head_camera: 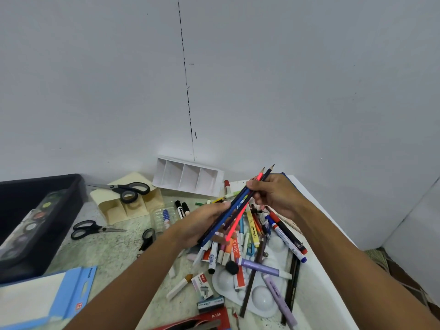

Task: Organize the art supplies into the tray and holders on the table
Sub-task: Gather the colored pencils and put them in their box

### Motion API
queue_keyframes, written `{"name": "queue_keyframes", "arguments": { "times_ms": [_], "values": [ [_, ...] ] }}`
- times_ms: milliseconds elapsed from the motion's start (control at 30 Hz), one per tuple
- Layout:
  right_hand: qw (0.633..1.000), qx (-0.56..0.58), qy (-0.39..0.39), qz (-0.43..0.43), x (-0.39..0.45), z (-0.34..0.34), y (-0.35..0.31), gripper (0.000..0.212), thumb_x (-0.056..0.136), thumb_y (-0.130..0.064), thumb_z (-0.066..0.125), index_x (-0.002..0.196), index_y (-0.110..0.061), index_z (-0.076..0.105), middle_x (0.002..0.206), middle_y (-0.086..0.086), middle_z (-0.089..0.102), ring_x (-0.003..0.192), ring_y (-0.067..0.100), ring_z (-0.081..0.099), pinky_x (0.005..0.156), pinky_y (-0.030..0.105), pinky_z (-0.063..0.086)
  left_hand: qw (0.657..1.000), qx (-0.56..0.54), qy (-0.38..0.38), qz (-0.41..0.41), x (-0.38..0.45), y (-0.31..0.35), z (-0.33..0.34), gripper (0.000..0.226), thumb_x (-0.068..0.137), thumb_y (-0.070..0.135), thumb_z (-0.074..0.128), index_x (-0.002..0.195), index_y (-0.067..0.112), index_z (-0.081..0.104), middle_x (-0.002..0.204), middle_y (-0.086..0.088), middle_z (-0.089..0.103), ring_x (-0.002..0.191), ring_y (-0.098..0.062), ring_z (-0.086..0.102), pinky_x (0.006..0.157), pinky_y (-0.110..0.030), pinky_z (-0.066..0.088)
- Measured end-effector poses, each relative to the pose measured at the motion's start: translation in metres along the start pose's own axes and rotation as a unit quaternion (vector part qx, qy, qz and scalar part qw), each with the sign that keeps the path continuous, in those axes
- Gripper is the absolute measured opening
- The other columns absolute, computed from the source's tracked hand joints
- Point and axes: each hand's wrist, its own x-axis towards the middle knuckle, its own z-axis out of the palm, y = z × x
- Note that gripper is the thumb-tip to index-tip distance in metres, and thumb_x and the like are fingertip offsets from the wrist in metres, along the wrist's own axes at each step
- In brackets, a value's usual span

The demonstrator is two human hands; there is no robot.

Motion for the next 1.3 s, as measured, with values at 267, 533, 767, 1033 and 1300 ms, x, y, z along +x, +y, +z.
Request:
{"name": "queue_keyframes", "arguments": {
  "times_ms": [267, 533, 767, 1033, 1300],
  "values": [
    [0.996, -0.006, 0.057, -0.066, -0.001, 0.015, -0.006, 0.009, 0.090, -0.004, 0.064, 0.083, 0.001, 0.066, 0.073, 0.018, 0.058, 0.048, 0.012, 0.047, 0.048, 0.022, 0.045, 0.937, -0.338, 0.075, 0.049, -0.001, -0.026, 0.007, 0.065, 0.082, 0.058, 0.058, 0.115, 0.002, 0.060, 0.114, -0.027, 0.065, 0.096, -0.041, 0.066, 0.083, -0.057, 0.055],
    [0.990, 0.068, 0.058, -0.107, -0.007, 0.052, 0.009, 0.010, 0.095, -0.007, 0.058, 0.092, 0.000, 0.064, 0.081, 0.014, 0.056, 0.058, 0.012, 0.042, 0.052, 0.024, 0.038, 0.953, -0.261, 0.127, 0.087, -0.016, -0.020, 0.013, 0.044, 0.086, 0.038, 0.061, 0.115, 0.005, 0.063, 0.080, -0.010, 0.065, 0.045, -0.006, 0.052, 0.035, -0.013, 0.038],
    [0.951, 0.307, -0.031, -0.013, -0.002, 0.106, 0.023, 0.015, 0.099, -0.011, 0.049, 0.091, -0.004, 0.060, 0.072, 0.009, 0.065, 0.068, 0.022, 0.065, 0.064, 0.031, 0.055, 0.948, -0.249, 0.187, 0.061, -0.046, -0.029, 0.004, 0.035, 0.079, 0.030, 0.063, 0.103, 0.006, 0.054, 0.062, -0.003, 0.052, 0.035, -0.002, 0.035, 0.031, -0.011, 0.021],
    [0.936, 0.343, 0.018, -0.073, -0.009, 0.194, 0.018, 0.015, 0.100, -0.014, 0.049, 0.089, -0.006, 0.055, 0.052, 0.000, 0.041, 0.043, 0.012, 0.038, 0.047, 0.025, 0.037, 0.815, -0.465, 0.314, 0.148, -0.098, -0.044, -0.040, 0.054, 0.088, 0.053, 0.053, 0.102, 0.004, 0.069, 0.103, -0.017, 0.071, 0.089, -0.035, 0.065, 0.076, -0.043, 0.053],
    [0.951, 0.296, -0.009, -0.084, -0.030, 0.326, 0.030, 0.020, 0.101, -0.019, 0.049, 0.093, -0.001, 0.054, 0.055, 0.005, 0.054, 0.050, 0.018, 0.053, 0.051, 0.029, 0.049, 0.787, -0.463, 0.377, 0.157, -0.180, -0.048, -0.116, 0.059, 0.094, 0.056, 0.042, 0.110, 0.004, 0.064, 0.105, -0.020, 0.070, 0.103, -0.037, 0.064, 0.088, -0.049, 0.053]
  ]
}}
